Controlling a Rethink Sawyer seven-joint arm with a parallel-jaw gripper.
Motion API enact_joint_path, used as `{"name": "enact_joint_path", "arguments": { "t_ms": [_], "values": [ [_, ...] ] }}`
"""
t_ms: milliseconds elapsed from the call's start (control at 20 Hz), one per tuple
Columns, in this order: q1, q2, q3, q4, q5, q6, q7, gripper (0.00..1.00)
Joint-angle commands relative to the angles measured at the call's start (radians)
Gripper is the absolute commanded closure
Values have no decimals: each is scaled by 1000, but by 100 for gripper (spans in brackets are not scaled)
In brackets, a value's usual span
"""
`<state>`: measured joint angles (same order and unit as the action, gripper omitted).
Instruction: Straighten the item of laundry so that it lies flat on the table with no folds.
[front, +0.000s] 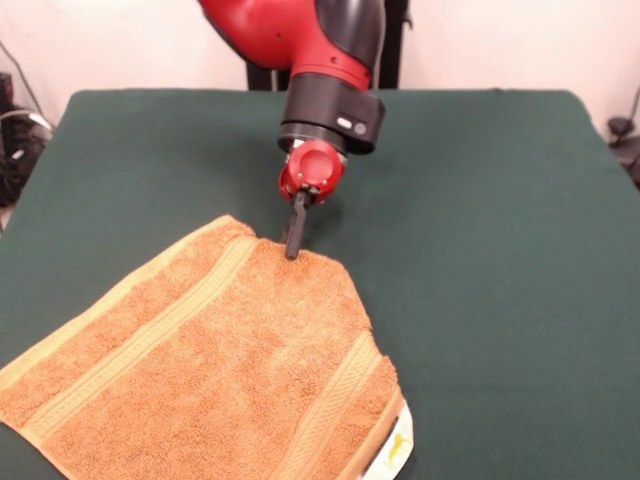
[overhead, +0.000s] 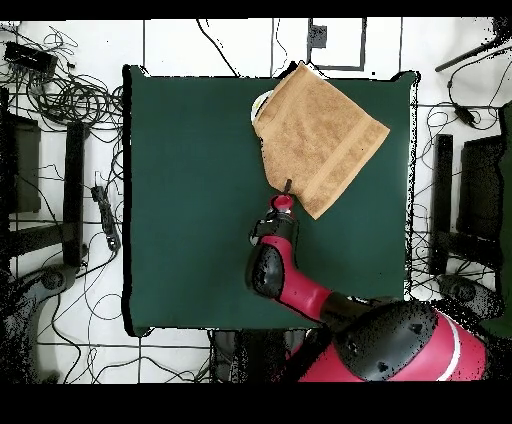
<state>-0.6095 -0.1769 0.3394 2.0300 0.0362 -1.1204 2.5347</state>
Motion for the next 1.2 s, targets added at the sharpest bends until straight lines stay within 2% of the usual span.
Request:
{"name": "enact_joint_path", "arguments": {
  "t_ms": [50, 450, 850, 1200],
  "values": [
    [83, 315, 361, -507, 222, 514, 308, 0],
    [68, 329, 399, -493, 242, 523, 275, 0],
    [50, 309, 398, -462, 301, 638, 155, 0],
    [33, 306, 397, -463, 281, 724, 98, 0]
  ]
}}
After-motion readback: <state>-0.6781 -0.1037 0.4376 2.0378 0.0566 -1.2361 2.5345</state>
